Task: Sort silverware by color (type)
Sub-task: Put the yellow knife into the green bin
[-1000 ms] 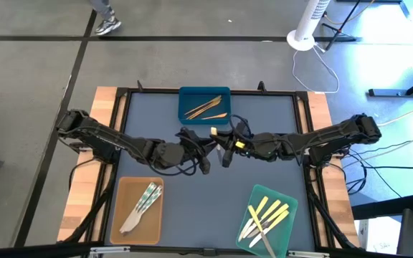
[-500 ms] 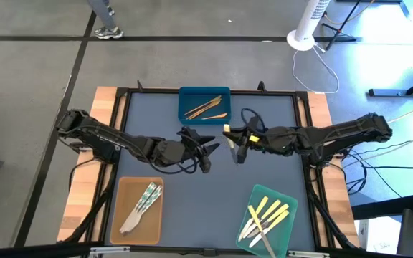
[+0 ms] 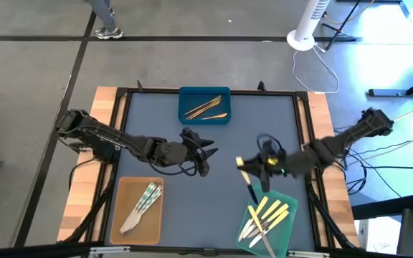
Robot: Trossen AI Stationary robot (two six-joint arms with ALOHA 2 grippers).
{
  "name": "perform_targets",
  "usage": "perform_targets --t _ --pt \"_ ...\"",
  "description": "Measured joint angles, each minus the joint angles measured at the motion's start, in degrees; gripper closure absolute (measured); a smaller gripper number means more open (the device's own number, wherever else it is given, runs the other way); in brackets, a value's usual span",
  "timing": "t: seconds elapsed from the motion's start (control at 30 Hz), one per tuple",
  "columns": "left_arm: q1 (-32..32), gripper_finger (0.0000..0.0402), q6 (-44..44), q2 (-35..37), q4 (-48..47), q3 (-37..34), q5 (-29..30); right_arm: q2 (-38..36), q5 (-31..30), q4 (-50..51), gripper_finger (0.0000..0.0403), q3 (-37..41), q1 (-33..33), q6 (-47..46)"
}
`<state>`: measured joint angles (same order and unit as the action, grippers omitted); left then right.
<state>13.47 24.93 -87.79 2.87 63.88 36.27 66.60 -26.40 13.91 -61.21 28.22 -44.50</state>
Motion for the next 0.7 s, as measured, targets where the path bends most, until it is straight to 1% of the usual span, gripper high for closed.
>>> perform_targets --t 0.07,0.2,0.33,0.4,0.47,0.7 --pt "0.00 0.0257 0.01 0.00 -0.07 0.00 0.00 0.60 -4.40 2.08 0.0387 -0.02 4.56 -4.05" --pt "0.02 0.0257 0.03 0.00 -0.32 0.00 0.00 3.19 -15.34 7.25 0.0382 -0.02 14.34 -15.21" --pt "0.04 0.0257 0.48 0.00 -0.30 0.00 0.00 7.41 -22.69 11.81 0.0390 -0.02 21.60 -27.16" --pt "0.04 0.0257 0.48 0.00 -0.31 0.00 0.00 9.75 -24.90 12.73 0.0389 -0.02 24.02 -32.18" --pt "0.04 0.0257 0.50 0.00 -0.30 0.00 0.00 11.95 -25.87 12.98 0.0384 -0.02 25.70 -36.07" --pt "0.04 0.0257 0.55 0.00 -0.30 0.00 0.00 18.72 -26.02 13.24 0.0386 -0.02 28.57 -44.26"
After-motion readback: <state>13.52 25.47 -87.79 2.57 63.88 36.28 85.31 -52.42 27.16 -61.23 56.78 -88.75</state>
